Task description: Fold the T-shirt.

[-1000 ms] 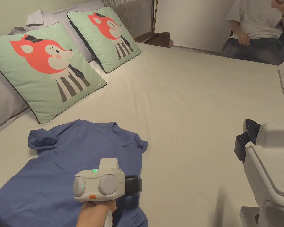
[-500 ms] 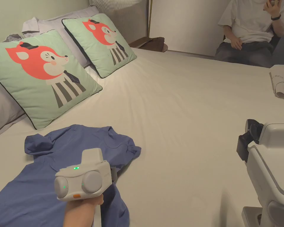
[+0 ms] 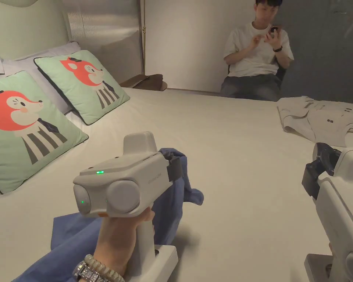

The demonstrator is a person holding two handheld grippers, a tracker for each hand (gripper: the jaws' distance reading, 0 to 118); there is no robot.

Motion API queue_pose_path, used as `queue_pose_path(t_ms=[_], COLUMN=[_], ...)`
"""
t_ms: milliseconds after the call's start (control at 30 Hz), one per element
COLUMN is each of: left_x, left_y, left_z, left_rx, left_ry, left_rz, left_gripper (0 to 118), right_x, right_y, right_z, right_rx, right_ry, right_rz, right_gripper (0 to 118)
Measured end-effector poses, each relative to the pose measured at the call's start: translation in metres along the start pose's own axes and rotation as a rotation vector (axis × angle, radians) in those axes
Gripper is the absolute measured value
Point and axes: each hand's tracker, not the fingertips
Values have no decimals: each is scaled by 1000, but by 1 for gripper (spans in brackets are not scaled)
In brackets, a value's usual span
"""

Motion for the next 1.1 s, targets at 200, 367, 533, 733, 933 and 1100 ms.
queue_pose_path(t_ms=[200, 367, 533, 733, 933, 1100], left_x=[94, 146, 159, 152, 138, 122], left_y=[-38, -104, -181, -244, -245, -212], left_z=[-31, -66, -103, -115, -116, -92], left_rx=[-88, -272, -539, -739, -744, -588], left_ry=[-265, -384, -383, -319, -325, -315], left_rz=[-75, -138, -158, -189, -125, -106], left_gripper=[5, 5, 5, 4, 6, 97], right_x=[55, 98, 119, 123, 116, 112], right_y=[9, 7, -2, -12, -15, -14], right_z=[36, 62, 79, 82, 79, 79], right_rx=[14, -12, -43, -70, -79, -70], right_ry=[-136, -242, -295, -306, -285, -270], right_rz=[21, 16, 6, 3, 0, 2], right_gripper=[0, 0, 0, 0, 0, 0])
